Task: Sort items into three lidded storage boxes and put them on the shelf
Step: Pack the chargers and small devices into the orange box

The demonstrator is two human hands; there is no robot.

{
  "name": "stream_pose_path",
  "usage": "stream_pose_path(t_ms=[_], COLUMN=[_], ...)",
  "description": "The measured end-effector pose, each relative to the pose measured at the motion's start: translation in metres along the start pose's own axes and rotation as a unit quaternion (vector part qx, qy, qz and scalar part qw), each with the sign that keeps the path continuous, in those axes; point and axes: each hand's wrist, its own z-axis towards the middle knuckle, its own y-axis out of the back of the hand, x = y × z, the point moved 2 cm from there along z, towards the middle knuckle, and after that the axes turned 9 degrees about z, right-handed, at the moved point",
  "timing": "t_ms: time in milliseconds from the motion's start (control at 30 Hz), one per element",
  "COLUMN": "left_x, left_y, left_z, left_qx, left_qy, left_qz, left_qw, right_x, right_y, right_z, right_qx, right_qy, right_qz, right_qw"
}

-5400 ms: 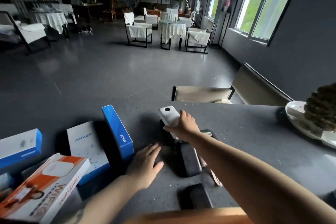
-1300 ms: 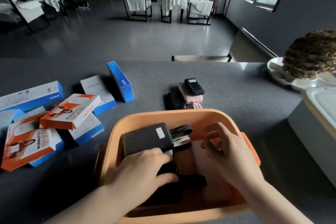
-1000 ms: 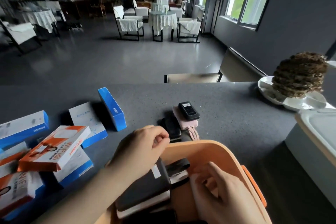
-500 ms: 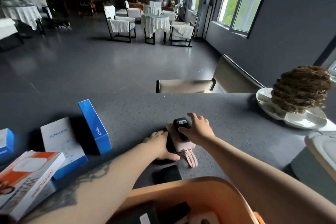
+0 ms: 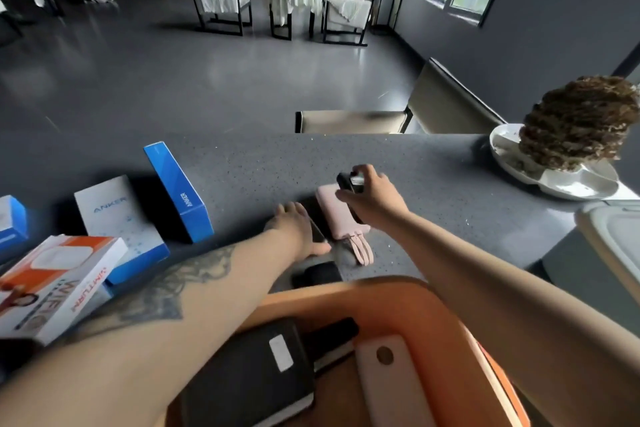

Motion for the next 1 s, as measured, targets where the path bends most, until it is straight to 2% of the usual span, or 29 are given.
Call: stream_pose_path(t_ms=[67,133,200,267,333,400,467,667,800,867,933,1000], left_x=[0.011,0.023,0.035,0.045,0.051,0.052,0.047,0.021,0.018,0.012,0.004,-0.010], left_y=[0.005,0.014,0.026,0.037,0.041,0.041,0.039,0.025,0.024,0.022,0.022,0.021], left_z=[-0.007,-0.020,-0.037,-0.063,-0.094,-0.127,-0.155,-0.182,-0.184,-0.189,-0.197,-0.204], left_qx=[-0.011,-0.045,-0.095,-0.144,-0.205,-0.256,-0.281,-0.244,-0.229,-0.226,-0.230,-0.246], left_qy=[0.013,0.021,0.023,0.030,0.043,0.046,0.022,-0.081,-0.097,-0.114,-0.142,-0.179], left_qz=[0.005,-0.042,-0.116,-0.176,-0.220,-0.264,-0.293,-0.261,-0.251,-0.245,-0.225,-0.185], left_qw=[1.000,0.998,0.988,0.973,0.953,0.929,0.914,0.931,0.935,0.936,0.936,0.935], right_x=[0.011,0.017,0.020,0.014,0.003,-0.008,-0.016,-0.031,-0.026,-0.022,-0.020,-0.020], right_y=[0.024,0.045,0.061,0.063,0.055,0.045,0.035,0.009,0.007,0.013,0.028,0.048], right_z=[-0.033,-0.077,-0.126,-0.170,-0.206,-0.230,-0.242,-0.231,-0.227,-0.235,-0.243,-0.255], right_qx=[-0.033,-0.040,-0.018,0.015,0.015,-0.007,0.008,0.114,0.113,0.090,0.005,-0.106], right_qy=[0.057,0.113,0.149,0.152,0.137,0.121,0.098,0.020,0.016,0.026,0.071,0.083], right_qz=[0.065,0.161,0.224,0.234,0.166,0.021,-0.097,-0.259,-0.278,-0.245,-0.143,0.010], right_qw=[0.996,0.980,0.963,0.960,0.976,0.992,0.990,0.959,0.954,0.965,0.987,0.991])
